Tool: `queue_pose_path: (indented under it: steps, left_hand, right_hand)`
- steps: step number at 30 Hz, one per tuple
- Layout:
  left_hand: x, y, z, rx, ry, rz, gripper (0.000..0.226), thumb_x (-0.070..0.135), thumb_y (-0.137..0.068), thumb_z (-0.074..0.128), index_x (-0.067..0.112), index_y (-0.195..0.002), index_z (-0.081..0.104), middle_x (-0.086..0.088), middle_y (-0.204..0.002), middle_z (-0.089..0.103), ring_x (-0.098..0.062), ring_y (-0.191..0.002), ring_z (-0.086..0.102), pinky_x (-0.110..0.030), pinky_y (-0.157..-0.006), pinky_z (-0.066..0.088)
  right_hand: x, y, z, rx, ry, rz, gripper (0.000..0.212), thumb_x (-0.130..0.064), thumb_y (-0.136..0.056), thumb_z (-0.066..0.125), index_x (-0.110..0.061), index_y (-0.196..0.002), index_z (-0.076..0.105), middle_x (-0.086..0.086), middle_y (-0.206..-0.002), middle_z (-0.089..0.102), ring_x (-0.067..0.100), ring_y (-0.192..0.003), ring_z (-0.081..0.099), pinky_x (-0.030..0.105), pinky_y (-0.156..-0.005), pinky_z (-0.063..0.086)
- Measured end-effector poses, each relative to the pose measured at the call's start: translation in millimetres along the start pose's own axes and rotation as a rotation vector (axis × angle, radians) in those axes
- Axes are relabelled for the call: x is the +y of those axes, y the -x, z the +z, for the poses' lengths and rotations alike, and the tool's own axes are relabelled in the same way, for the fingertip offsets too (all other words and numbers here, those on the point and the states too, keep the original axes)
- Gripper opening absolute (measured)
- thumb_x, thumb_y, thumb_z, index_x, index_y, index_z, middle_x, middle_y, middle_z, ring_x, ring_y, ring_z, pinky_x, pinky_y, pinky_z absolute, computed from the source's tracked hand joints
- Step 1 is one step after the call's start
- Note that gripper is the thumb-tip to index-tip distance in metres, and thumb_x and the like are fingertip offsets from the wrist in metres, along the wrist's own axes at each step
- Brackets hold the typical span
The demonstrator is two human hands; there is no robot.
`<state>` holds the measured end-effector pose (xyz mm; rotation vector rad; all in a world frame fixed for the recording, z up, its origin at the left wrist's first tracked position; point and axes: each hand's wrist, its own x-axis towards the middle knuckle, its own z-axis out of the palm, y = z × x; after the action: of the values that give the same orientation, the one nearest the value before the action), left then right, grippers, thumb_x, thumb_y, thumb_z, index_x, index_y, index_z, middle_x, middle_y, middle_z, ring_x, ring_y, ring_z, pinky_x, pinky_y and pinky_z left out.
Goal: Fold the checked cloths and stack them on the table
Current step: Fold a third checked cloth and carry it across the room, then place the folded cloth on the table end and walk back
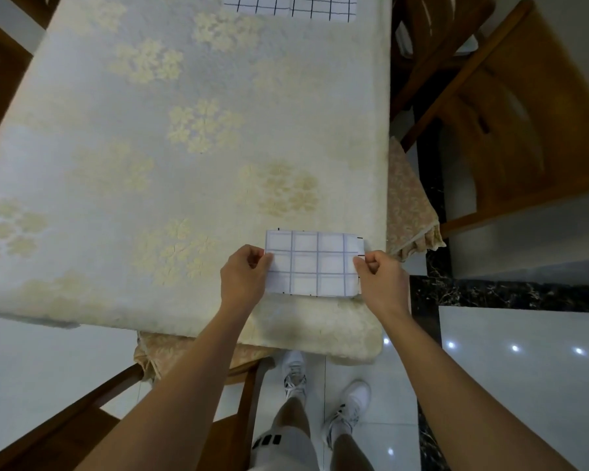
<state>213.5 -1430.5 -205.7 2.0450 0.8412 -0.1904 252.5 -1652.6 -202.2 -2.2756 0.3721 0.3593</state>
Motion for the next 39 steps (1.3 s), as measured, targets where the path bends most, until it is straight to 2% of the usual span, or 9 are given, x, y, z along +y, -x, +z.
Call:
queue_pose_path:
  steps: [3,9,12,16,19,23,28,33,39]
  left_hand:
    - [-4,-2,1,-0.003,0.001,-0.037,0.019,0.031,-0.096,0.064,0.013,-0.094,0.067,0.001,-0.082,0.066,-0.020,-0.079,0.061,-0.029,-0.071,0.043]
    - [-1,7,-10,0.031,-0.035,-0.015,0.028,0.033,-0.097,0.062,0.010,-0.115,0.063,0.000,-0.100,0.064,-0.017,-0.091,0.060,-0.026,-0.076,0.042]
    - [3,21,-18,0.087,-0.195,0.220,0.034,0.031,-0.097,0.062,0.009,-0.123,0.060,-0.007,-0.116,0.063,-0.024,-0.102,0.059,-0.033,-0.081,0.048]
    - [27,50,-22,0.156,-0.411,0.574,0.042,0.030,-0.095,0.064,0.011,-0.133,0.058,-0.010,-0.132,0.060,-0.031,-0.117,0.056,-0.046,-0.091,0.050]
    - [51,77,-22,0.206,-0.516,0.710,0.049,0.036,-0.096,0.060,0.015,-0.140,0.054,-0.008,-0.144,0.054,-0.029,-0.131,0.051,-0.048,-0.102,0.047]
    - [77,111,-21,0.255,-0.605,0.794,0.057,0.047,-0.095,0.044,0.019,-0.145,0.050,-0.005,-0.151,0.049,-0.026,-0.140,0.044,-0.047,-0.112,0.037]
    - [98,154,-14,0.288,-0.671,0.859,0.061,0.051,-0.092,0.043,0.018,-0.143,0.053,-0.006,-0.148,0.052,-0.027,-0.137,0.047,-0.050,-0.112,0.038]
    - [96,186,5,0.351,-0.613,0.897,0.057,0.045,-0.087,0.056,0.017,-0.137,0.060,-0.006,-0.141,0.059,-0.029,-0.132,0.053,-0.051,-0.109,0.041]
    - [84,196,14,0.367,-0.618,0.925,0.055,0.043,-0.087,0.054,0.017,-0.135,0.062,-0.005,-0.138,0.062,-0.029,-0.128,0.056,-0.049,-0.107,0.043]
  right_hand:
    - [1,-1,3,-0.006,0.008,0.033,0.014,-0.026,-0.097,0.063,-0.013,-0.095,0.068,-0.009,-0.076,0.063,0.010,-0.073,0.060,0.022,-0.061,0.042]
    - [1,7,-7,0.019,0.023,-0.015,0.020,-0.027,-0.099,0.060,-0.013,-0.110,0.068,0.001,-0.102,0.069,0.017,-0.094,0.063,0.030,-0.076,0.049]
    - [1,13,-22,0.029,0.105,-0.160,0.032,-0.030,-0.100,0.058,-0.014,-0.127,0.063,0.005,-0.122,0.063,0.022,-0.112,0.058,0.036,-0.090,0.049]
    - [-7,27,-50,0.055,0.306,-0.440,0.042,-0.032,-0.101,0.052,-0.011,-0.138,0.055,0.009,-0.137,0.054,0.027,-0.123,0.052,0.046,-0.100,0.047]
    - [-15,41,-72,0.112,0.441,-0.580,0.052,-0.040,-0.099,0.042,-0.013,-0.142,0.052,0.012,-0.146,0.049,0.032,-0.135,0.045,0.053,-0.108,0.042]
    - [-26,64,-99,0.156,0.551,-0.694,0.056,-0.043,-0.097,0.045,-0.019,-0.147,0.046,0.010,-0.153,0.044,0.031,-0.143,0.036,0.053,-0.118,0.031]
    - [-21,95,-129,0.187,0.574,-0.716,0.060,-0.047,-0.095,0.038,-0.020,-0.148,0.046,0.010,-0.153,0.045,0.030,-0.144,0.038,0.055,-0.118,0.029]
    - [-5,124,-137,0.221,0.551,-0.675,0.060,-0.051,-0.093,0.043,-0.021,-0.145,0.049,0.010,-0.148,0.051,0.030,-0.139,0.045,0.056,-0.112,0.037]
    - [11,134,-139,0.206,0.571,-0.656,0.061,-0.052,-0.094,0.045,-0.023,-0.147,0.047,0.007,-0.151,0.048,0.028,-0.142,0.042,0.056,-0.113,0.036]
